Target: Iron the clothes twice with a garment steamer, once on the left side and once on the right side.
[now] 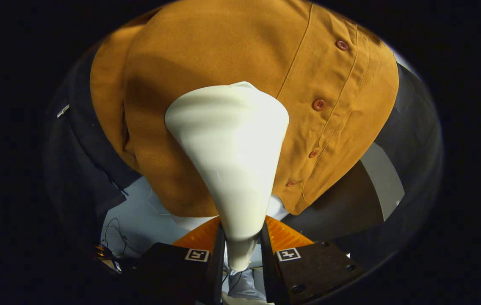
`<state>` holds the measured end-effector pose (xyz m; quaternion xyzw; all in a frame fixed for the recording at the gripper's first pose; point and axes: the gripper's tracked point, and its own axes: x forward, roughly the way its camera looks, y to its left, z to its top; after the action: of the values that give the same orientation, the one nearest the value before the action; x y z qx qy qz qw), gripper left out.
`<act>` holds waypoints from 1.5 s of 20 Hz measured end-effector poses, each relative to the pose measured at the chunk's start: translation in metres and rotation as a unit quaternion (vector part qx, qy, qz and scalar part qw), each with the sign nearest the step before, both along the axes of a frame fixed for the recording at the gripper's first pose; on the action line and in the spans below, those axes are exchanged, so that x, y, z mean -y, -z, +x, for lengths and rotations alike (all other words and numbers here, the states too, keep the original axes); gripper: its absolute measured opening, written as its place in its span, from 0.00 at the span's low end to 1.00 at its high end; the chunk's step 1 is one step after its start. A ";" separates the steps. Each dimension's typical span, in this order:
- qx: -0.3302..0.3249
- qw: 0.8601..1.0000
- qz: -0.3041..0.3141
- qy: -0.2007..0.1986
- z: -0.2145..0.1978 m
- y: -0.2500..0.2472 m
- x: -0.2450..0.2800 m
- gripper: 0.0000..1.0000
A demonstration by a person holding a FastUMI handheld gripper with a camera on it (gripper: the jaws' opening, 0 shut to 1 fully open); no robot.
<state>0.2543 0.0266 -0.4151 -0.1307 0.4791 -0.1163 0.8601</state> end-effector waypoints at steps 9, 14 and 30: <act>-0.023 1.000 0.011 -0.007 -0.019 0.010 0.006 0.43; 0.000 1.000 0.015 0.000 -0.028 -0.016 0.018 0.43; 0.198 0.979 0.007 0.050 -0.010 -0.190 0.114 0.42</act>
<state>0.2442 -0.0874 -0.2248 -0.0747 0.3059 -0.1793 0.9320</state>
